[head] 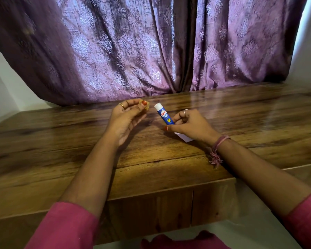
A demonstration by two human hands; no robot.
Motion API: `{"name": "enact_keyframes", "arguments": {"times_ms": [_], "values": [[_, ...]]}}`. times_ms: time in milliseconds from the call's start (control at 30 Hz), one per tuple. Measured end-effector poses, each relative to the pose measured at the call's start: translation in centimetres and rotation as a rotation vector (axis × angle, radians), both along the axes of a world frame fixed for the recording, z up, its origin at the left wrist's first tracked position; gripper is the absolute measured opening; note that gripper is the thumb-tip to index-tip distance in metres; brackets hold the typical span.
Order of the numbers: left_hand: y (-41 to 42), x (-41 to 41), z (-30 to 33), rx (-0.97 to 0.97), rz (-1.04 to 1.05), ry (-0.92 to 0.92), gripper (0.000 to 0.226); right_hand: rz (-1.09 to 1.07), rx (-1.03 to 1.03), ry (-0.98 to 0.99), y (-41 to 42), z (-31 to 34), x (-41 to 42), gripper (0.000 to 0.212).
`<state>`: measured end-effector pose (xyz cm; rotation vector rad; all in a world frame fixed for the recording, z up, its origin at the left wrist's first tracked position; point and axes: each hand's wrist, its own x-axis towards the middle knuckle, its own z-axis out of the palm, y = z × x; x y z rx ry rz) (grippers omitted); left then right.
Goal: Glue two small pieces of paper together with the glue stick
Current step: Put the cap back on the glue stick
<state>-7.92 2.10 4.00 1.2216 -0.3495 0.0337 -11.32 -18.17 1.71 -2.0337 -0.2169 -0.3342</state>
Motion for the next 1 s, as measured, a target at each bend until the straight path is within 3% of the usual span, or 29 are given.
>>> {"name": "enact_keyframes", "arguments": {"times_ms": [467,600,700,833,1000], "values": [[-1.3,-0.7,-0.4,0.027,0.020,-0.036,0.011,-0.045,-0.234,-0.073,0.0,-0.4,0.0,0.022],[-1.5,-0.9,-0.4,0.021,0.037,-0.046,0.012,-0.077,-0.280,-0.138,0.1,-0.2,-0.3,0.010],[-1.5,-0.8,-0.5,0.040,0.045,-0.043,0.014,-0.111,-0.305,-0.216,0.2,0.1,-0.6,0.022],[-1.5,-0.5,-0.7,0.023,0.048,-0.039,0.013,-0.113,-0.338,-0.240,0.4,0.2,-0.9,0.013],[-1.7,-0.3,-1.1,0.034,0.053,-0.052,0.014,-0.118,-0.419,-0.220,0.5,0.5,-1.4,0.027]]}}
